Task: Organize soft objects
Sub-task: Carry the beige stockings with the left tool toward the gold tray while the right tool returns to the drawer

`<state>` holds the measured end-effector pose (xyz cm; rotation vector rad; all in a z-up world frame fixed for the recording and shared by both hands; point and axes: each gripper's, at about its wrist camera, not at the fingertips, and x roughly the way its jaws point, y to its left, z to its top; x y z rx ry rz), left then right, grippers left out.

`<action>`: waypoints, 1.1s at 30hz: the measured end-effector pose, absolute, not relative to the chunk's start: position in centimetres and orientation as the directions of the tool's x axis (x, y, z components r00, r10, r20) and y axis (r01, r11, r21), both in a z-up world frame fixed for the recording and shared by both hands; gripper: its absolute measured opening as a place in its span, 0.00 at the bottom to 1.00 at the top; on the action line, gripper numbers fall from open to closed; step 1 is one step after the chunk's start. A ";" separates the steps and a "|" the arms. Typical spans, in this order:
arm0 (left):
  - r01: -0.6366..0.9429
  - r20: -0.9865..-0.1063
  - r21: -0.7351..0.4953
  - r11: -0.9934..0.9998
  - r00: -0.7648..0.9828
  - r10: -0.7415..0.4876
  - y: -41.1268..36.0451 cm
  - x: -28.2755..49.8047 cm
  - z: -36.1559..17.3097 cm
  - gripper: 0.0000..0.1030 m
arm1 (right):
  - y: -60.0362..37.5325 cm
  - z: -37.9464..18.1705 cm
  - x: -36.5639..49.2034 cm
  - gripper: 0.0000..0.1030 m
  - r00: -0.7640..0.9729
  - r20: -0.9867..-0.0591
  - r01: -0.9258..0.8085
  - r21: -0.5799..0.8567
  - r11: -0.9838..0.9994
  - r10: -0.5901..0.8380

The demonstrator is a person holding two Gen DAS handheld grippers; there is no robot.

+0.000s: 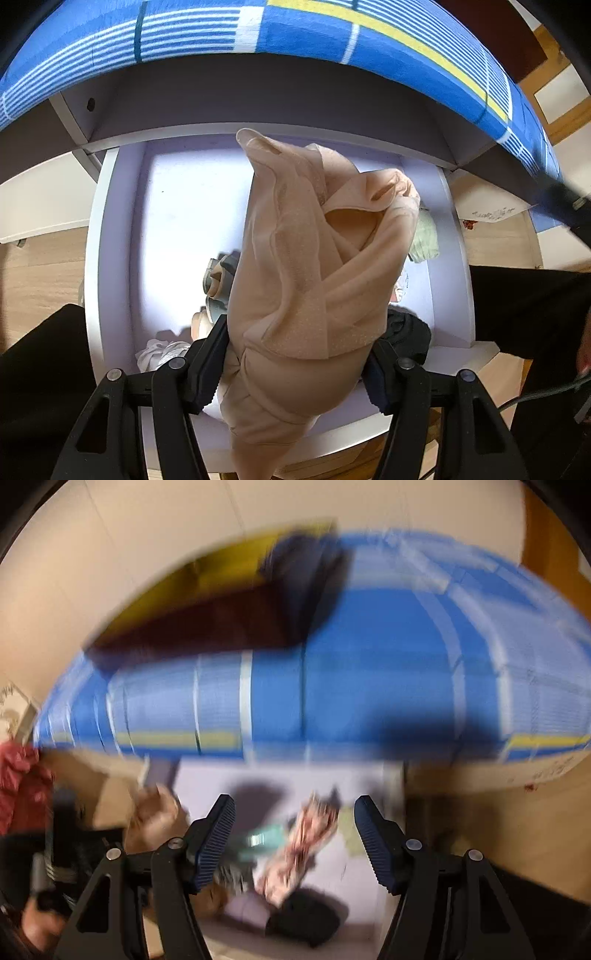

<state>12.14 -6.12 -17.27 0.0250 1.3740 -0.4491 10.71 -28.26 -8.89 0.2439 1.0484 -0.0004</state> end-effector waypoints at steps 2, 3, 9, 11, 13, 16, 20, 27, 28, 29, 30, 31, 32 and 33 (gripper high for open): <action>0.324 -0.946 -0.243 0.914 0.127 -0.297 -6.2 11.8 -17.1 0.62 | -27.6 -10.6 11.0 0.66 0.433 -0.892 0.111 0.196 0.974 0.130; 0.321 -0.945 -0.249 0.914 0.127 -0.302 -6.2 11.7 -17.0 0.62 | -27.4 -11.2 11.0 0.66 0.410 -0.903 0.108 0.190 0.976 0.131; 0.318 -0.928 -0.287 0.904 0.143 -0.345 -5.9 10.4 -15.3 0.62 | -25.9 -13.0 11.2 0.66 0.328 -0.941 0.069 0.113 0.991 0.085; 0.322 -0.922 -0.294 0.900 0.152 -0.355 -5.9 10.1 -14.5 0.62 | -25.6 -13.2 11.3 0.66 0.318 -0.945 0.059 0.103 0.993 0.079; 0.323 -0.913 -0.310 0.894 0.159 -0.375 -5.8 9.9 -13.7 0.62 | -25.6 -13.4 11.2 0.66 0.312 -0.947 0.054 0.097 0.994 0.075; 0.331 -0.902 -0.326 0.885 0.170 -0.396 -5.9 9.7 -12.3 0.62 | -25.4 -13.8 11.4 0.66 0.294 -0.953 0.050 0.091 0.995 0.073; 0.358 -0.884 -0.341 0.869 0.192 -0.426 -6.1 9.5 -9.9 0.62 | -25.2 -14.3 11.5 0.66 0.266 -0.960 0.052 0.103 0.993 0.086; 0.380 -0.844 -0.384 0.842 0.226 -0.487 -7.0 10.3 -5.6 0.62 | -24.7 -15.3 11.5 0.66 0.223 -0.971 0.052 0.100 0.994 0.087; 0.387 -0.838 -0.387 0.837 0.232 -0.494 -7.2 10.5 -4.7 0.62 | -24.7 -15.5 11.5 0.66 0.219 -0.972 0.056 0.100 0.993 0.086; 0.392 -0.834 -0.388 0.834 0.236 -0.499 -7.4 10.8 -4.1 0.62 | -24.7 -15.5 11.5 0.66 0.217 -0.972 0.058 0.102 0.993 0.087; 0.398 -0.829 -0.391 0.830 0.240 -0.505 -7.6 11.0 -3.5 0.62 | -24.7 -15.5 11.5 0.66 0.215 -0.973 0.059 0.103 0.993 0.088; 0.402 -0.824 -0.394 0.827 0.244 -0.511 -7.8 11.2 -3.0 0.62 | -24.7 -15.5 11.5 0.66 0.214 -0.973 0.059 0.104 0.993 0.089; 0.406 -0.819 -0.398 0.823 0.248 -0.518 -8.0 11.5 -2.3 0.62 | -24.6 -15.5 11.5 0.66 0.214 -0.973 0.060 0.104 0.993 0.089; 0.409 -0.815 -0.402 0.820 0.249 -0.524 -8.2 11.8 -1.8 0.62 | -24.6 -15.4 11.5 0.66 0.215 -0.972 0.060 0.105 0.993 0.090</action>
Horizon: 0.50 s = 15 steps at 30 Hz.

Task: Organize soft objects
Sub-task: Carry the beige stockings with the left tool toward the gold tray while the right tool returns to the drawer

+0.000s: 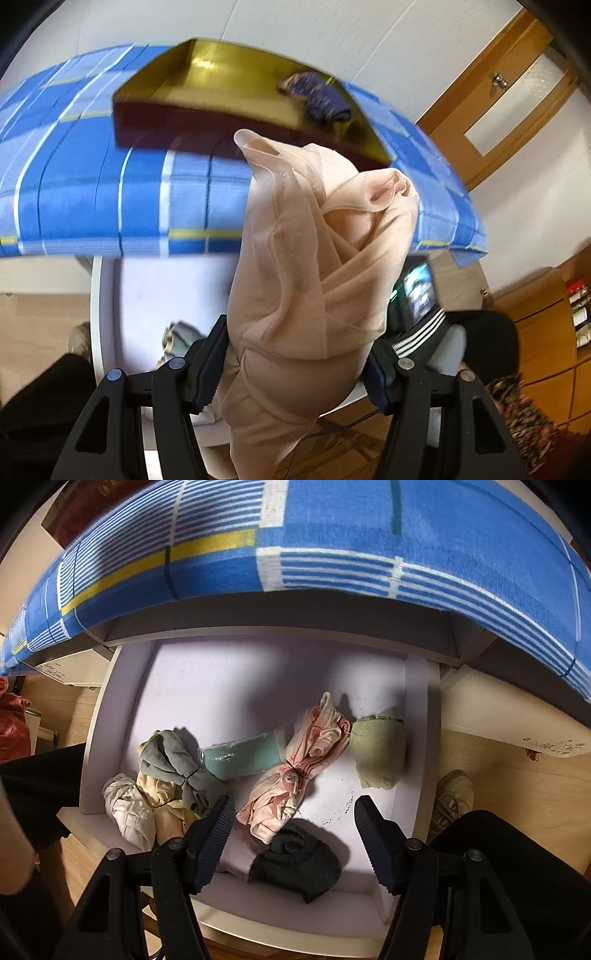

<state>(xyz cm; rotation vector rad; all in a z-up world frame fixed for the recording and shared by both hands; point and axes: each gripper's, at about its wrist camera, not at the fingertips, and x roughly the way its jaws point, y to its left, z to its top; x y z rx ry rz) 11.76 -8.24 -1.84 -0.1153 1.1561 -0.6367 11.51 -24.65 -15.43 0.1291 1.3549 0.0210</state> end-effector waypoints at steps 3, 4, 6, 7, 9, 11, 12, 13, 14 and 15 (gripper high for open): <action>0.415 -0.799 -0.421 0.806 0.251 -0.547 -9.1 13.1 0.0 0.62 | -24.6 -15.3 11.6 0.66 0.219 -0.971 0.061 0.110 0.992 0.095; 0.415 -0.796 -0.425 0.804 0.250 -0.551 -9.4 13.6 0.5 0.62 | -24.6 -15.3 11.6 0.66 0.220 -0.971 0.064 0.113 0.992 0.097; 0.414 -0.788 -0.434 0.800 0.255 -0.560 -10.0 14.7 1.7 0.62 | -24.8 -15.3 11.7 0.66 0.217 -0.971 0.073 0.117 0.990 0.099; 0.413 -0.784 -0.438 0.798 0.259 -0.564 -10.3 15.6 2.4 0.62 | -24.8 -15.4 11.7 0.66 0.216 -0.971 0.076 0.120 0.990 0.101; 0.411 -0.777 -0.443 0.797 0.268 -0.570 -11.1 17.1 3.7 0.62 | -24.9 -15.4 11.7 0.66 0.212 -0.971 0.080 0.131 0.988 0.112; 0.410 -0.776 -0.440 0.799 0.274 -0.568 -11.9 18.5 4.7 0.62 | -24.9 -15.3 11.8 0.66 0.212 -0.970 0.081 0.141 0.987 0.122; 0.408 -0.777 -0.440 0.800 0.274 -0.567 -12.4 19.3 5.1 0.62 | -24.9 -15.3 11.8 0.66 0.213 -0.969 0.081 0.144 0.986 0.124; 0.400 -0.778 -0.444 0.802 0.271 -0.566 -13.0 20.4 5.5 0.62 | -24.9 -15.2 11.8 0.66 0.214 -0.969 0.081 0.148 0.986 0.127; 0.390 -0.779 -0.450 0.803 0.267 -0.567 -13.3 21.3 5.8 0.62 | -24.9 -15.2 11.8 0.66 0.215 -0.968 0.082 0.152 0.985 0.131; 0.380 -0.781 -0.457 0.804 0.262 -0.567 -13.6 22.1 5.9 0.62 | -25.0 -15.2 11.8 0.66 0.215 -0.967 0.083 0.155 0.984 0.135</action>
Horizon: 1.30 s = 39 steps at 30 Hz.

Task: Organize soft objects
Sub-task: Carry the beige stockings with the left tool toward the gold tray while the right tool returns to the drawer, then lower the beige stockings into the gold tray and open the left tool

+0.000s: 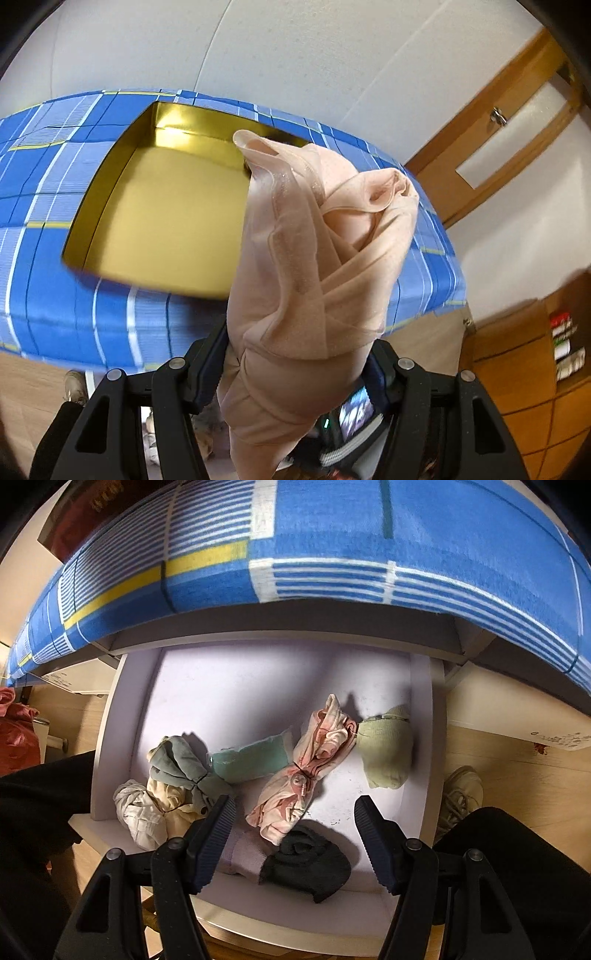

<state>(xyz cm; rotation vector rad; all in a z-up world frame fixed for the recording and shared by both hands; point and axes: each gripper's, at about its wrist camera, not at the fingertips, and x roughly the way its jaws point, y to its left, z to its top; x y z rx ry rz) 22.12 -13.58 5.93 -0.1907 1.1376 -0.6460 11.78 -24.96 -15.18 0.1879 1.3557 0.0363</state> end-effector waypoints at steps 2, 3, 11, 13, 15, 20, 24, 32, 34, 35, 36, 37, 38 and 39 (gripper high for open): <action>0.348 -0.787 -0.475 0.808 0.244 -0.567 -14.4 24.2 5.8 0.62 | -25.0 -15.2 11.8 0.66 0.213 -0.967 0.086 0.161 0.983 0.140; 0.332 -0.789 -0.483 0.810 0.236 -0.567 -14.6 25.1 5.8 0.62 | -25.1 -15.3 11.7 0.66 0.210 -0.967 0.088 0.165 0.982 0.143; 0.222 -0.822 -0.490 0.843 0.205 -0.532 -16.7 31.4 3.8 0.62 | -25.6 -15.2 11.6 0.66 0.207 -0.961 0.103 0.208 0.973 0.183; 0.196 -0.832 -0.482 0.854 0.202 -0.516 -17.0 32.7 3.2 0.62 | -25.8 -15.2 11.5 0.66 0.206 -0.961 0.108 0.210 0.972 0.185; 0.187 -0.845 -0.461 0.867 0.206 -0.494 -17.4 33.2 2.7 0.62 | -25.9 -15.3 11.5 0.66 0.202 -0.962 0.112 0.207 0.972 0.182; 0.153 -0.866 -0.428 0.891 0.213 -0.453 -18.4 35.3 1.0 0.62 | -26.0 -15.6 11.4 0.66 0.192 -0.962 0.115 0.218 0.969 0.194; 0.118 -0.878 -0.415 0.902 0.210 -0.431 -19.1 36.9 -0.4 0.62 | -26.1 -15.6 11.4 0.66 0.192 -0.960 0.119 0.230 0.966 0.205; 0.055 -0.869 -0.438 0.898 0.232 -0.438 -20.3 40.2 -1.8 0.63 | -26.2 -15.5 11.6 0.66 0.196 -0.958 0.124 0.236 0.964 0.210; 0.061 -0.872 -0.425 0.903 0.240 -0.427 -20.5 40.1 -2.0 0.65 | -26.2 -15.4 11.6 0.66 0.201 -0.957 0.122 0.237 0.964 0.210; 0.066 -0.876 -0.414 0.908 0.243 -0.417 -20.5 40.0 -2.0 0.66 | -26.2 -15.4 11.6 0.66 0.203 -0.957 0.122 0.237 0.964 0.209; 0.077 -0.878 -0.405 0.911 0.244 -0.411 -20.5 39.8 -2.0 0.67 | -26.2 -15.3 11.6 0.66 0.205 -0.956 0.123 0.237 0.964 0.209; 0.087 -0.880 -0.398 0.913 0.247 -0.407 -20.3 39.6 -1.8 0.67 | -26.3 -15.3 11.5 0.66 0.206 -0.956 0.126 0.239 0.963 0.210; 0.094 -0.884 -0.380 0.920 0.256 -0.391 -20.0 39.3 -1.6 0.67 | -26.3 -15.3 11.5 0.66 0.205 -0.955 0.129 0.243 0.961 0.214; 0.110 -0.886 -0.356 0.928 0.275 -0.373 -19.7 38.9 -1.0 0.67 | -26.3 -15.3 11.5 0.66 0.205 -0.954 0.131 0.246 0.960 0.217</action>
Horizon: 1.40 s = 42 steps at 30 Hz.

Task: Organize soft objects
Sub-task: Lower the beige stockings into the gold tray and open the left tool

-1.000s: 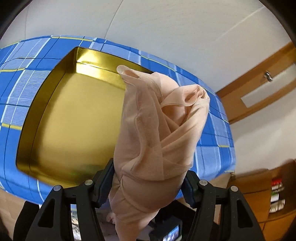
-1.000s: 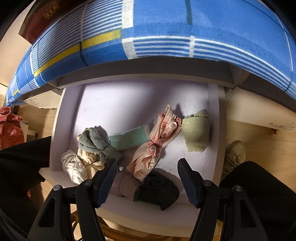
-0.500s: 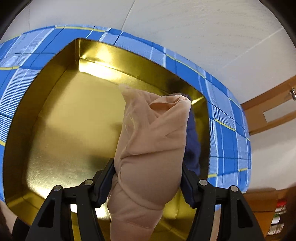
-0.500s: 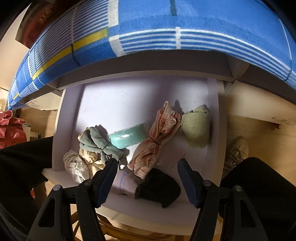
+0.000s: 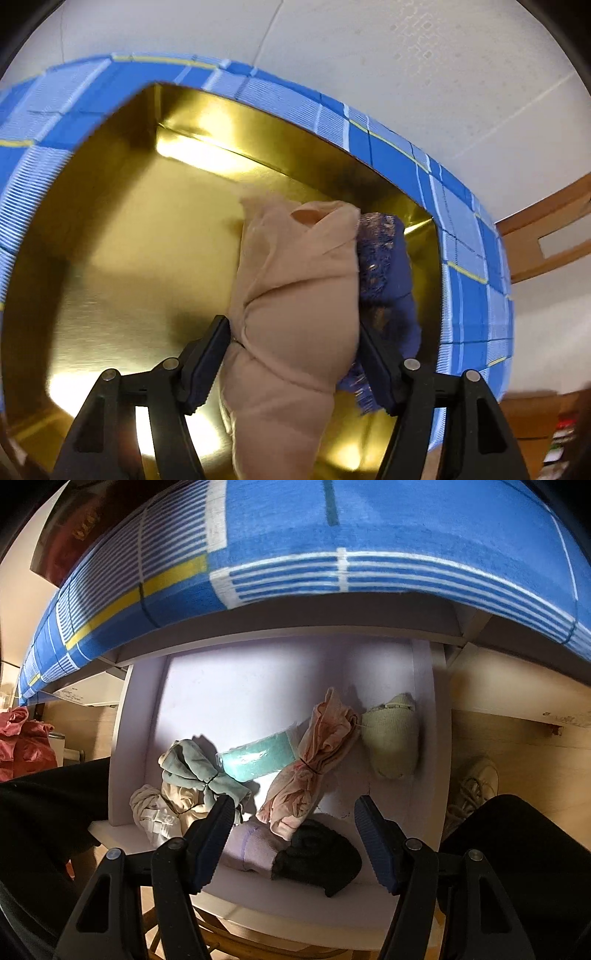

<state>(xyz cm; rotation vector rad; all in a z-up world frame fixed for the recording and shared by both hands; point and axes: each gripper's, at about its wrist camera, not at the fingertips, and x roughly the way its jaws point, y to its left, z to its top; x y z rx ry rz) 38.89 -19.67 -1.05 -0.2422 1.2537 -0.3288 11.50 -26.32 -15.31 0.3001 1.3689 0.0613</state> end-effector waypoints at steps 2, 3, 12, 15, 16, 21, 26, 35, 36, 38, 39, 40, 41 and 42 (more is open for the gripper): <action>0.153 -0.893 -0.305 0.940 0.296 -0.338 -19.4 38.2 -0.2 0.67 | -26.3 -15.2 11.5 0.66 0.210 -0.952 0.131 0.255 0.958 0.224; 0.178 -0.896 -0.278 0.944 0.305 -0.322 -19.5 37.9 0.2 0.65 | -26.3 -15.1 11.5 0.66 0.213 -0.951 0.129 0.257 0.958 0.226; 0.303 -0.942 -0.079 0.950 0.288 -0.170 -20.9 35.8 0.0 0.48 | -26.1 -14.8 11.4 0.66 0.219 -0.948 0.127 0.261 0.957 0.230; 0.294 -0.936 -0.059 0.954 0.317 -0.155 -21.6 36.2 -0.3 0.48 | -26.2 -14.7 11.4 0.66 0.225 -0.946 0.126 0.265 0.956 0.233; 0.294 -0.932 -0.047 0.955 0.332 -0.148 -21.8 36.4 -0.3 0.48 | -26.2 -14.6 11.4 0.66 0.226 -0.946 0.125 0.264 0.956 0.232; 0.282 -0.917 -0.087 0.955 0.352 -0.187 -23.2 38.4 -0.6 0.48 | -26.4 -14.8 11.4 0.66 0.221 -0.946 0.136 0.269 0.954 0.235; 0.357 -0.903 -0.142 0.923 0.335 -0.268 -24.9 37.8 -0.7 0.48 | -26.4 -14.6 11.6 0.66 0.230 -0.944 0.135 0.270 0.953 0.235; 0.394 -0.894 -0.122 0.911 0.355 -0.274 -24.5 36.1 0.9 0.63 | -26.6 -14.5 11.6 0.66 0.238 -0.945 0.142 0.261 0.955 0.223; 0.389 -0.895 -0.125 0.913 0.353 -0.272 -24.3 36.2 1.0 0.78 | -26.7 -14.6 11.6 0.66 0.238 -0.946 0.143 0.260 0.955 0.222; 0.377 -0.894 -0.132 0.917 0.355 -0.274 -23.6 35.6 1.5 0.84 | -26.7 -14.5 11.6 0.66 0.242 -0.947 0.144 0.252 0.957 0.213; 0.373 -0.892 -0.136 0.918 0.357 -0.277 -23.4 35.5 1.6 0.84 | -26.6 -14.5 11.7 0.66 0.243 -0.947 0.142 0.250 0.958 0.211; 0.370 -0.891 -0.139 0.918 0.358 -0.280 -23.1 35.2 1.7 0.84 | -26.6 -14.4 11.7 0.66 0.247 -0.947 0.139 0.245 0.959 0.206; 0.370 -0.891 -0.139 0.919 0.358 -0.279 -23.0 35.0 1.8 0.84 | -26.5 -14.3 11.7 0.66 0.252 -0.947 0.135 0.237 0.962 0.198; 0.370 -0.891 -0.137 0.919 0.359 -0.278 -22.8 34.7 1.8 0.84 | -26.5 -14.3 11.7 0.66 0.254 -0.948 0.132 0.231 0.964 0.193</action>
